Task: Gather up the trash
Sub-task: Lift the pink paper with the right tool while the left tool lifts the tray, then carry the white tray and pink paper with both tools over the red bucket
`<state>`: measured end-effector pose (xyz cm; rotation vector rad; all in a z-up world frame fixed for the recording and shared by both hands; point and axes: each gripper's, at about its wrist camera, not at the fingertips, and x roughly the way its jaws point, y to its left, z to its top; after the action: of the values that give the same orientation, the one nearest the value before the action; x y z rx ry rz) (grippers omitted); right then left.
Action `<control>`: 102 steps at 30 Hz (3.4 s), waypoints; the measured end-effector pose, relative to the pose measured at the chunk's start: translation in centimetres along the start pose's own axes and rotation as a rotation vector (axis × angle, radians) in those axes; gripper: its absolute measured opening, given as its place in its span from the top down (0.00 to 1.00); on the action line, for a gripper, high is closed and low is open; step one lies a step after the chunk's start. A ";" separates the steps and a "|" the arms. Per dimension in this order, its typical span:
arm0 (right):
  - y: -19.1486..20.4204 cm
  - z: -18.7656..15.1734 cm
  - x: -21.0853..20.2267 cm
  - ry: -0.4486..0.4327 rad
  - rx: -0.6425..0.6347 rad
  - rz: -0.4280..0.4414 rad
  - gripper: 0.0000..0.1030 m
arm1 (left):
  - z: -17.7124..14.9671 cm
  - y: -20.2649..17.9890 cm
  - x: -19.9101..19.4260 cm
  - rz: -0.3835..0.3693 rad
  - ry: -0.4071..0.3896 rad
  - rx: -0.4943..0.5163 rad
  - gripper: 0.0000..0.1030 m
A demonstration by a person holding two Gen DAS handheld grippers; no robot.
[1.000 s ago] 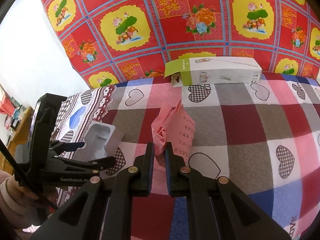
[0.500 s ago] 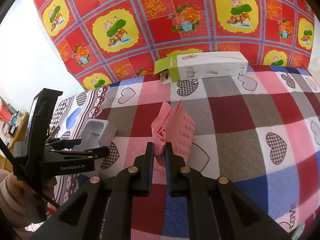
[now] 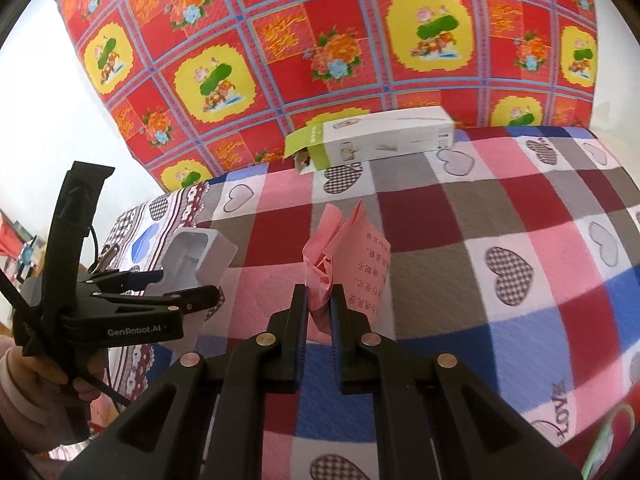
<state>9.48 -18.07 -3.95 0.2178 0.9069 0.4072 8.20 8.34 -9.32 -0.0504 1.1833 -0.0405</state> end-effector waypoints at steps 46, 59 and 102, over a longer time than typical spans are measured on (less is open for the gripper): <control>-15.9 -12.4 -22.4 -0.206 0.261 -0.221 0.89 | -6.4 -28.9 -8.5 -0.242 -0.080 0.366 0.26; -17.9 -15.6 -25.5 -0.238 0.408 -0.374 0.89 | -7.2 -35.5 -8.2 -0.344 -0.048 0.540 0.26; -40.6 -33.0 -31.8 -0.211 0.810 -0.653 0.89 | -19.1 -66.9 2.3 -0.549 0.116 1.001 0.26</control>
<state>-24.15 -68.02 -15.25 0.6647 0.8407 -0.6012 -8.94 -58.95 -14.60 0.5153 1.1230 -1.1184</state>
